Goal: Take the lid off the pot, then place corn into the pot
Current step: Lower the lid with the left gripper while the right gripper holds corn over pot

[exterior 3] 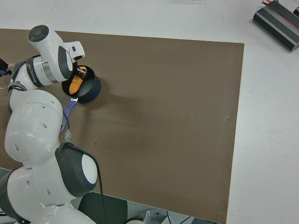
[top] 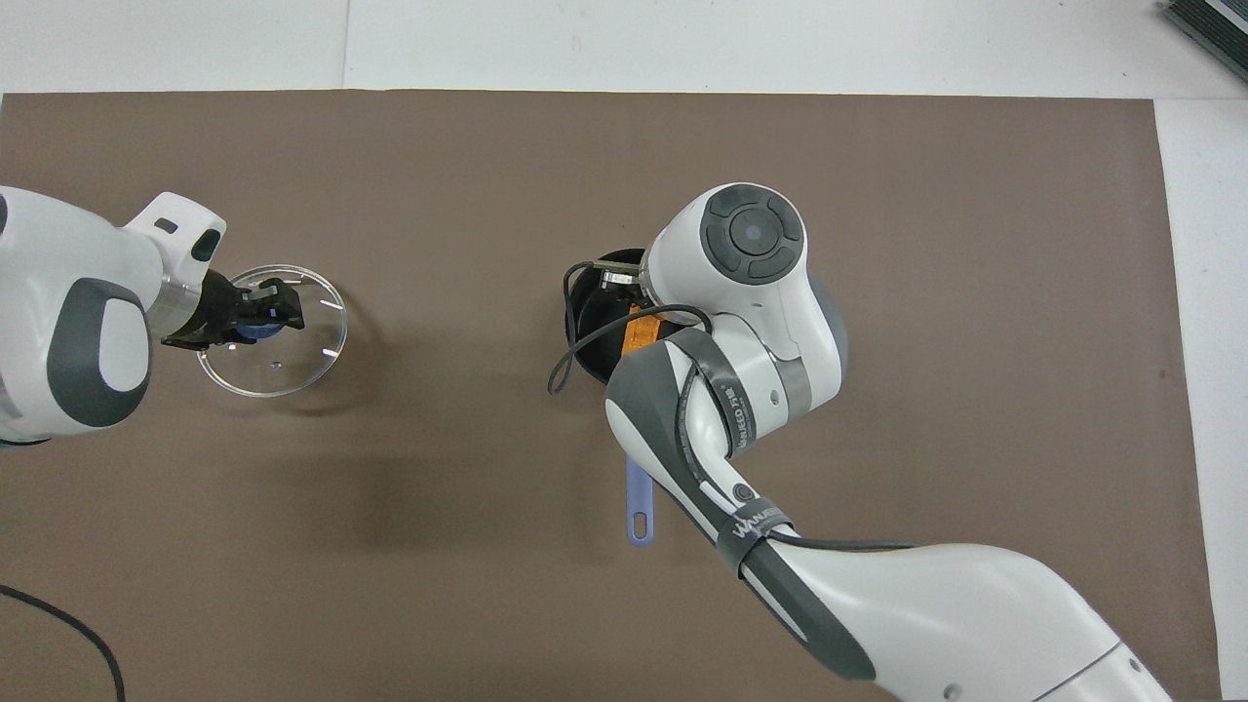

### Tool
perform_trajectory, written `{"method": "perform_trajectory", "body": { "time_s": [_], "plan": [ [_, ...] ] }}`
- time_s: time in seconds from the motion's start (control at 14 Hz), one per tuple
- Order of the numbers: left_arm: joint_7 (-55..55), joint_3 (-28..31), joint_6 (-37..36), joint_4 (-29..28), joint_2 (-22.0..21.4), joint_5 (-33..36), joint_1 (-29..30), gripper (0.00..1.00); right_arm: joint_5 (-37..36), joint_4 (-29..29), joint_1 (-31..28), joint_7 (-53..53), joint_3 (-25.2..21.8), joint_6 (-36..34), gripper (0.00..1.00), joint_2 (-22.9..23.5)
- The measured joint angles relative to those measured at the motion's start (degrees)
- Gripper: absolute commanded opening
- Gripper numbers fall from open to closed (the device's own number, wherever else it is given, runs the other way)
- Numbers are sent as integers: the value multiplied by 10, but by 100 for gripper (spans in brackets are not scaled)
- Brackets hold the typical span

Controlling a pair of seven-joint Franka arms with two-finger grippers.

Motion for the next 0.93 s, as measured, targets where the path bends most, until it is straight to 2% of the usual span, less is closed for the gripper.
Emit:
{"method": "perform_trajectory", "body": {
  "time_s": [0.07, 0.21, 0.29, 0.36, 0.43, 0.5, 0.57, 0.64, 0.71, 0.86, 0.93],
  "plan": [
    [22, 0, 1, -19, -11, 0, 11, 0, 0, 1, -1, 0, -1, 4, 19, 1],
    [64, 0, 14, -62, -35, 0, 36, 16, 0, 1, -3, -1, -2, 8, 23, 3],
    [81, 1, 23, -82, -46, 0, 45, 17, 0, 0, -3, -2, -1, 11, 27, 5],
    [97, 1, 28, -99, -54, 0, 52, 25, 1, -1, -1, -3, -1, 19, 31, 8],
    [112, 1, 38, -116, -58, 0, 56, 65, 1, -3, 1, -3, 0, 28, 35, 12],
    [126, 1, 52, -131, -63, -3, 58, 100, 2, -6, 3, -3, 1, 33, 39, 15],
    [136, 1, 66, -143, -65, -3, 59, 100, 2, -9, 4, -3, 1, 36, 48, 17],
    [145, 1, 74, -149, -65, -3, 60, 100, 2, -12, 4, -3, 1, 37, 64, 19],
    [150, 1, 76, -150, -65, -3, 61, 100, 2, -16, 3, -3, 1, 37, 86, 19],
    [154, 0, 78, -146, -65, -3, 61, 100, 3, -22, 3, -3, 1, 43, 100, 19],
    [155, -1, 78, -139, -65, -3, 61, 100, 4, -25, 3, -3, 1, 47, 100, 19]
  ]
}}
